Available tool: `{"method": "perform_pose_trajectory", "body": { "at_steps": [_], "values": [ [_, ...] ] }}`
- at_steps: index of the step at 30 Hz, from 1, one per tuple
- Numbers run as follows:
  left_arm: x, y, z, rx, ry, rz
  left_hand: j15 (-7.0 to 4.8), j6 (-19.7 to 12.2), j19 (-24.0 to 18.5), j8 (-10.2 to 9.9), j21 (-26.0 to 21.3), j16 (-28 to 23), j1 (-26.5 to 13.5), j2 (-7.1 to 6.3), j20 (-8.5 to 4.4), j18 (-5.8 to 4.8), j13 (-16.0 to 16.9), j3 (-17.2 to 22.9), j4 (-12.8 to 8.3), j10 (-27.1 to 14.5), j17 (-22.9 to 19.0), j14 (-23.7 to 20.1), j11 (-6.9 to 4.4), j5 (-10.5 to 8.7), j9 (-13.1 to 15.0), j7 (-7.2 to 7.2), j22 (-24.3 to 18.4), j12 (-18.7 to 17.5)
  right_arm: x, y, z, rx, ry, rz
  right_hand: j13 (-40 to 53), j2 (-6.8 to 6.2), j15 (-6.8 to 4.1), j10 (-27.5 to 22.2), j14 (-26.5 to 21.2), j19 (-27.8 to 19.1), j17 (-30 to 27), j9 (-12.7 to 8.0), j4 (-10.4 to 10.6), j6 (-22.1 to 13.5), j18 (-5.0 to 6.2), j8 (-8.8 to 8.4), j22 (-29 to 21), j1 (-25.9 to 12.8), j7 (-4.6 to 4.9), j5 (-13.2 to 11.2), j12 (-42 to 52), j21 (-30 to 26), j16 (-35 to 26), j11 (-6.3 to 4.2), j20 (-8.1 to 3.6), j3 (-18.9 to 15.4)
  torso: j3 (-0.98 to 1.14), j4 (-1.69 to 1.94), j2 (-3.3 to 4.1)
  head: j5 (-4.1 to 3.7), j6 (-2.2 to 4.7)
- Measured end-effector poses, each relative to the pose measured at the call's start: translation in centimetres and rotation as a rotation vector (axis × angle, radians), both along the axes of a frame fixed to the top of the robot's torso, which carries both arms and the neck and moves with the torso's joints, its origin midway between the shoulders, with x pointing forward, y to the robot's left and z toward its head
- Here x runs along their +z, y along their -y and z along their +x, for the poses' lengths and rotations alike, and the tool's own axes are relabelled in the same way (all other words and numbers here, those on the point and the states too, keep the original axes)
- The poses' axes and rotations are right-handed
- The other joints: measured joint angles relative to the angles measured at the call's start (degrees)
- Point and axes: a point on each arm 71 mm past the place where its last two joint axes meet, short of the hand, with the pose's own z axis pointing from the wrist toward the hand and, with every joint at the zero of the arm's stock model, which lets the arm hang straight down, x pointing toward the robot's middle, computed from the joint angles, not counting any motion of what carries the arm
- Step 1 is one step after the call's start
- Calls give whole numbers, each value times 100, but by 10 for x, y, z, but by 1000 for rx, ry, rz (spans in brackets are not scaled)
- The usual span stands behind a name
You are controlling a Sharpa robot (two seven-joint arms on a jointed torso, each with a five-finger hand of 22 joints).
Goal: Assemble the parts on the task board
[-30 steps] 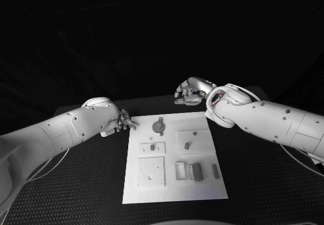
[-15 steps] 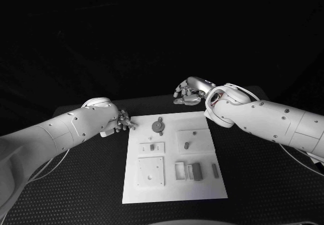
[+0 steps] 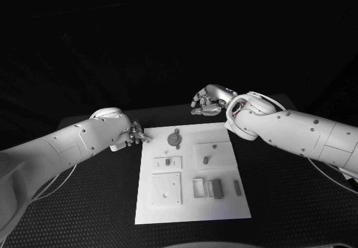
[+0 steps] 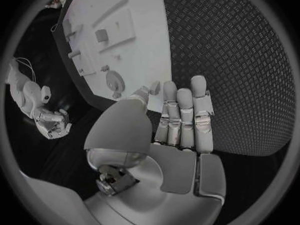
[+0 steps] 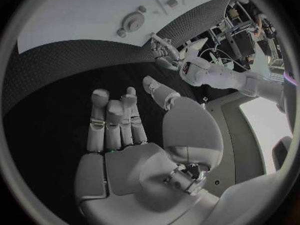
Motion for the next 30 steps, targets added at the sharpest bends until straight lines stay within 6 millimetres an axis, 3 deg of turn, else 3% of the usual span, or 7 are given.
{"method": "perform_pose_trajectory", "body": {
  "at_steps": [17, 30],
  "values": [
    [0, -1, 1, 17, -10, -29, -11, 21, 9, 0, 0, 27, 53, 114, 10, 0, -16, -45, 13, -5, 5, 12, -26, 23, -15, 1, -1, 0, 0, -1, 0, 1, 0, 0, 1, 0, 0, 0, 0, 0, 1, 0, 0, 4, 0, 0, 0, 0, 4, 0, 0, 0, 0, 0, 0, 0, -2, 2, -1, -5, 1],
    [-1, 0, 2, 24, -18, -43, -17, 31, 8, 22, 0, 26, 68, 129, 11, 0, -22, -49, 13, -2, 4, 18, -29, 40, -18, -9, -2, 0, 0, -1, 0, 2, 0, 1, 2, 0, 0, 0, 0, -8, 1, 0, 0, 4, 0, 0, 0, 0, 5, 0, 0, 0, 0, 0, 8, 0, -1, 2, -1, -7, -2]
  ]
}}
